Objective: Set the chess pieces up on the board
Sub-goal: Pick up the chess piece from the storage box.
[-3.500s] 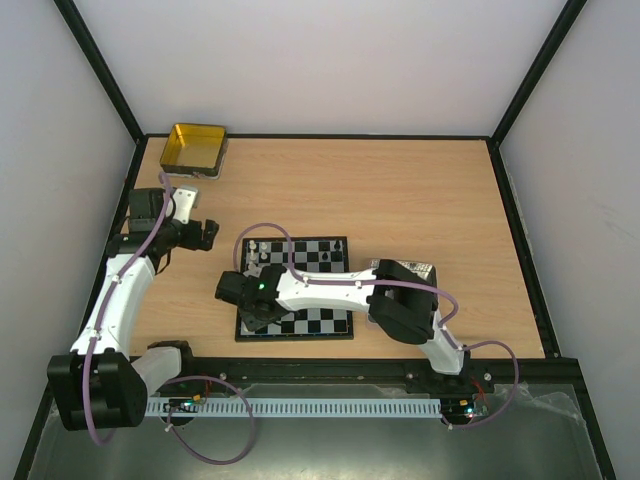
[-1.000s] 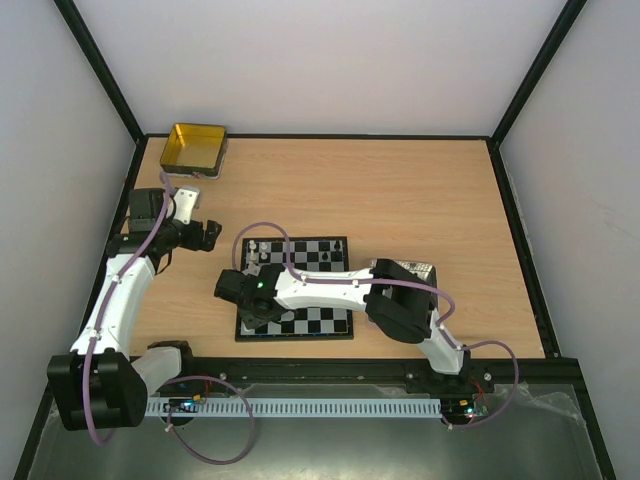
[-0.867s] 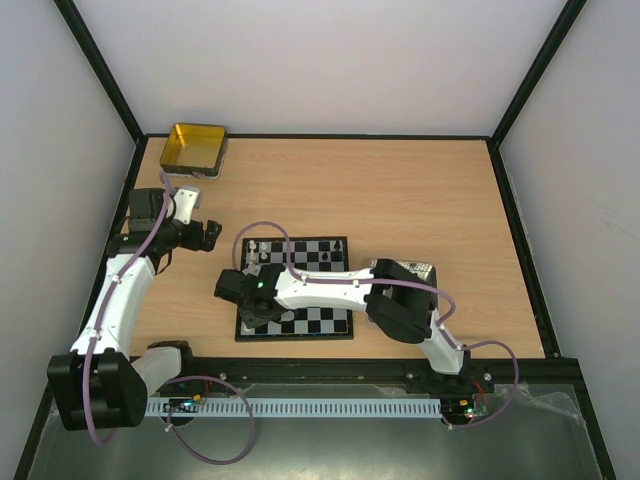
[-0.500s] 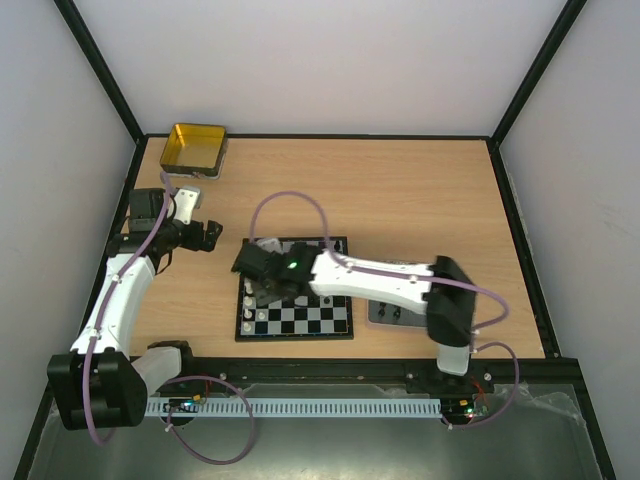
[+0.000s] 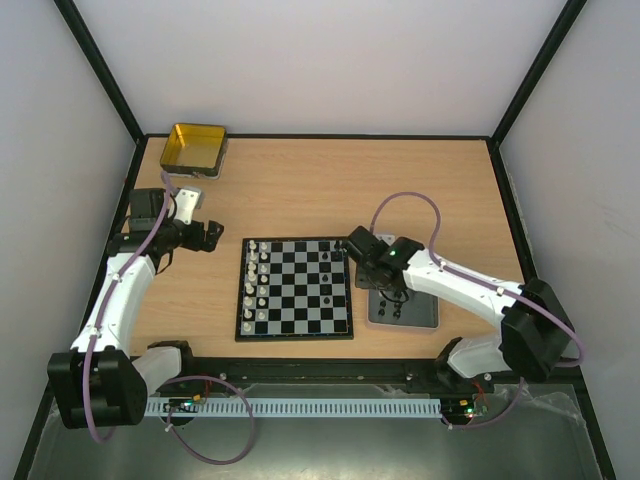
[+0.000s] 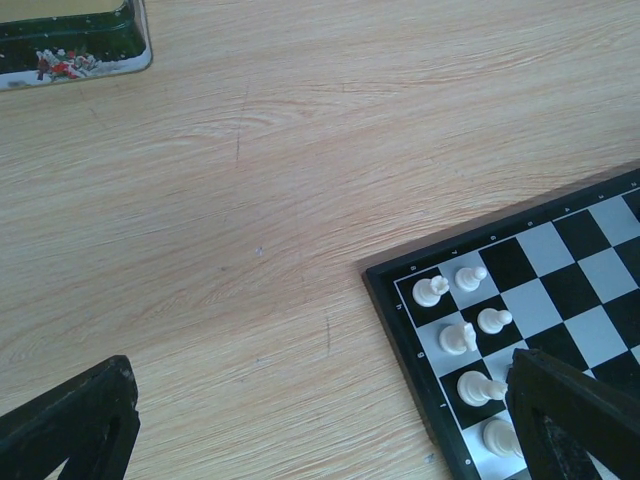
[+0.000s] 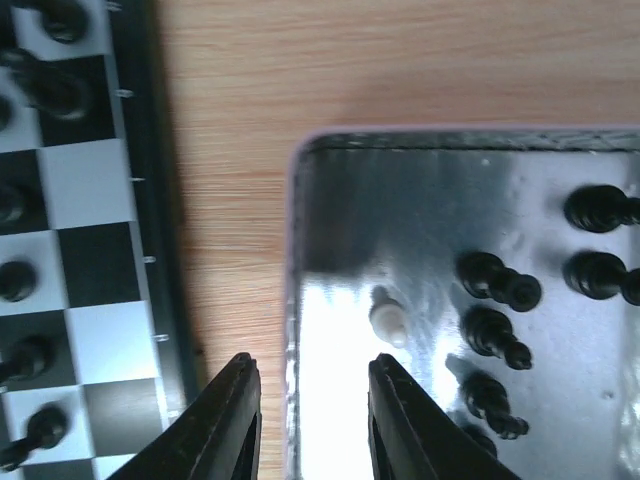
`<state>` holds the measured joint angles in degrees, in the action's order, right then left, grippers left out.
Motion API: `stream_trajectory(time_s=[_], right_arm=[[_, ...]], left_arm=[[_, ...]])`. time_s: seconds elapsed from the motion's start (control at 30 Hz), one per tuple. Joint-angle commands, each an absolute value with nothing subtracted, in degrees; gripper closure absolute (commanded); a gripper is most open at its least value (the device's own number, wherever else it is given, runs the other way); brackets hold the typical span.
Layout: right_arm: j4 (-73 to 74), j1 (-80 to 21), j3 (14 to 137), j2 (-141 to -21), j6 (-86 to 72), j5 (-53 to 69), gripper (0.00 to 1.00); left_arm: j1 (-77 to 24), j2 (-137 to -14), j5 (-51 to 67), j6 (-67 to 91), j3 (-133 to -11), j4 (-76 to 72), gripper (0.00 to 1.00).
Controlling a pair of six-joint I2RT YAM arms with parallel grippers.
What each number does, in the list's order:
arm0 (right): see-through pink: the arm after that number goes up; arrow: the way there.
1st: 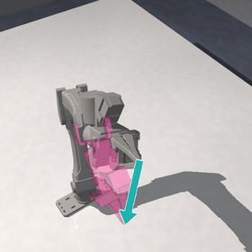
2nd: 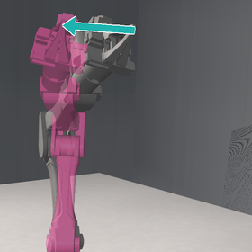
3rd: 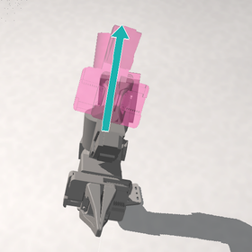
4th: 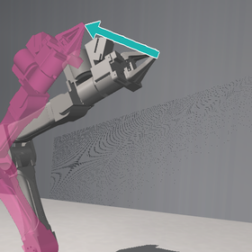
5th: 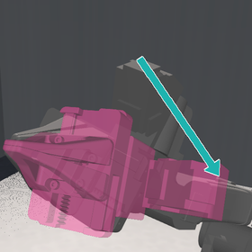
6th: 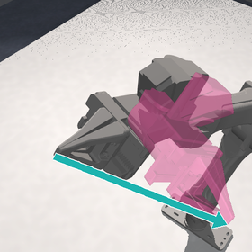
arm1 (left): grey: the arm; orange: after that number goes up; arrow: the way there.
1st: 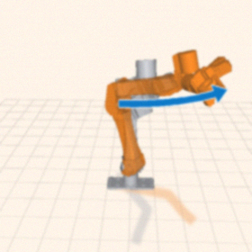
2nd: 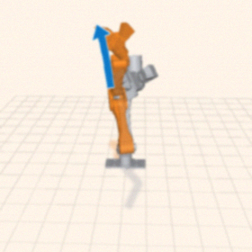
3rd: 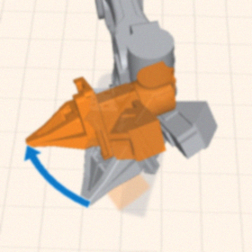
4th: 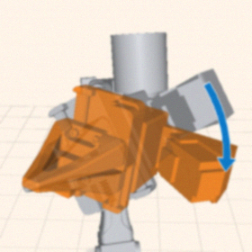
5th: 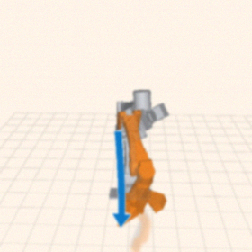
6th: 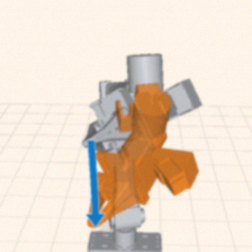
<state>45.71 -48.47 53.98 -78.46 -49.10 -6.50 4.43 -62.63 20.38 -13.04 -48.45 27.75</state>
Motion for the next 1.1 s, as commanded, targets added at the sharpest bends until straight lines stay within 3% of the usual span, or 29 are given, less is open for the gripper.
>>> stream_trajectory(time_s=[0.0,0.8,1.07], right_arm=[[42.88,-45.35,50.23,-76.49,-49.53,-6.57,0.71],[35.11,-39.60,40.94,-77.99,-47.33,0.04,0.72],[33.20,-38.67,39.67,-79.04,-46.79,0.36,0.78]], left_arm=[[4.40,-63.14,22.53,-12.68,-48.10,27.96,0.01],[4.39,-63.81,23.42,-12.92,-48.17,28.22,0.01],[4.39,-63.29,23.57,-12.92,-48.21,28.30,0.01]])
